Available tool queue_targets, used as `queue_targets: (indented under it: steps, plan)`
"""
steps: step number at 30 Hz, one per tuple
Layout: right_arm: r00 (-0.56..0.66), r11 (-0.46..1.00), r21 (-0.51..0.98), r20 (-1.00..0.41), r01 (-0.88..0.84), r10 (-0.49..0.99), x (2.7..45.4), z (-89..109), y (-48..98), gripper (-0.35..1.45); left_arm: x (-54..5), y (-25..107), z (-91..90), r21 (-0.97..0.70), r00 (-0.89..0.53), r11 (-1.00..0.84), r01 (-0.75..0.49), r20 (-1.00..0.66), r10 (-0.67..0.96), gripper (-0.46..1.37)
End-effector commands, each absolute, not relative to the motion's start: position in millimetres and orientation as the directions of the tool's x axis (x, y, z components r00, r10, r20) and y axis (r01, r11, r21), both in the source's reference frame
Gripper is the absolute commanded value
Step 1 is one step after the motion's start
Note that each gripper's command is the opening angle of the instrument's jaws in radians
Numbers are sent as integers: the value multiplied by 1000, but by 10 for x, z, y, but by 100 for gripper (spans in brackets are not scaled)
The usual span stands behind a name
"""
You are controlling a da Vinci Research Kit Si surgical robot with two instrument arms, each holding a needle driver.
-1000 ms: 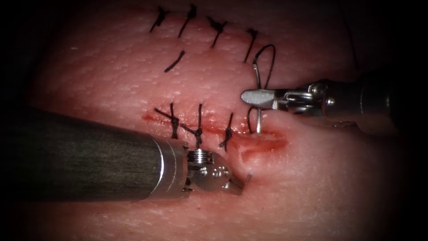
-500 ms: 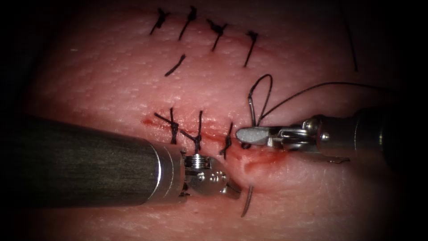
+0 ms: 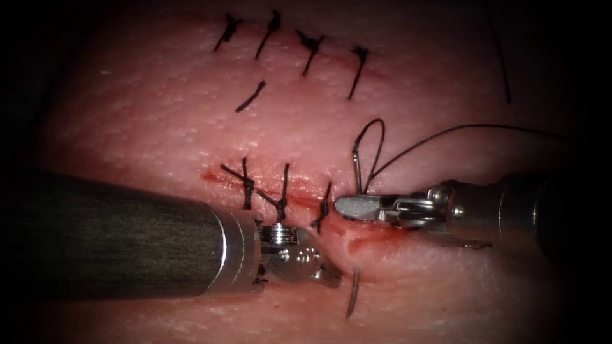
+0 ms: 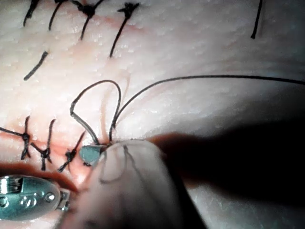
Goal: Wound Closure
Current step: Throw the needle with the right gripper through the bottom of the wound.
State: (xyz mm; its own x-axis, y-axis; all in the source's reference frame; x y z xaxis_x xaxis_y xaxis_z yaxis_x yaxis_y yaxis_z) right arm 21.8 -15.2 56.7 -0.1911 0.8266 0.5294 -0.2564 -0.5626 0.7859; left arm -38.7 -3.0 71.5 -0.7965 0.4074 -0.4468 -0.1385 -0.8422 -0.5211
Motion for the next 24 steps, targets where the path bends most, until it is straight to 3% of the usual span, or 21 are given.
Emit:
queue_targets:
  steps: [1,24]
  plan:
    - [-186,-562,785,530,-261,827,217,567,-152,-35,-387,-30,715,-525,-797,-840,-135,-447,407,-35]
    - [-215,-559,787,517,-261,828,207,572,-144,-35,-386,-29,711,-525,-796,-839,-143,-442,413,-35]
